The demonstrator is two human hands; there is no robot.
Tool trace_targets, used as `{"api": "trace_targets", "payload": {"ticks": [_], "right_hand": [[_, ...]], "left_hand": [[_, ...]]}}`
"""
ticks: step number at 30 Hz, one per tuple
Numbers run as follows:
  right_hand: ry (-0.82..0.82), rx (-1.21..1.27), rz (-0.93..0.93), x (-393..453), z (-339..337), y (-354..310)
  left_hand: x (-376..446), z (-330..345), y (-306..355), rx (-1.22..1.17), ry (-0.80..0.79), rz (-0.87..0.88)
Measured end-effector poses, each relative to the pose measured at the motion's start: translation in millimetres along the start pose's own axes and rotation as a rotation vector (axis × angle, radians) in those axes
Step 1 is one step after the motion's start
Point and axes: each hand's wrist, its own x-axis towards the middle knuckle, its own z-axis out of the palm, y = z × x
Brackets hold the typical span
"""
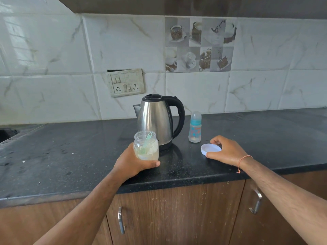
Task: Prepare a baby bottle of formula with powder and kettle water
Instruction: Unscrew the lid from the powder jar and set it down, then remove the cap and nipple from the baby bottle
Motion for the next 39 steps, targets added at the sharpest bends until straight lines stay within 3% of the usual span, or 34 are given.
{"api": "trace_targets", "payload": {"ticks": [16, 25, 35, 39], "right_hand": [[0.089, 0.063, 0.186, 49, 5, 27], [0.245, 0.020, 0.043, 26, 7, 12], [0.214, 0.004, -0.155, 3, 33, -31], [0.182, 0.015, -0.176, 5, 39, -39]], "left_hand": [[2, 1, -2, -0.004, 0.004, -0.020], [0, 1, -2, 0.005, 0.014, -0.043], [3, -15, -8, -0.007, 0.002, -0.092], [3, -38, -31, -0.002, 0.153, -0.193]]}}
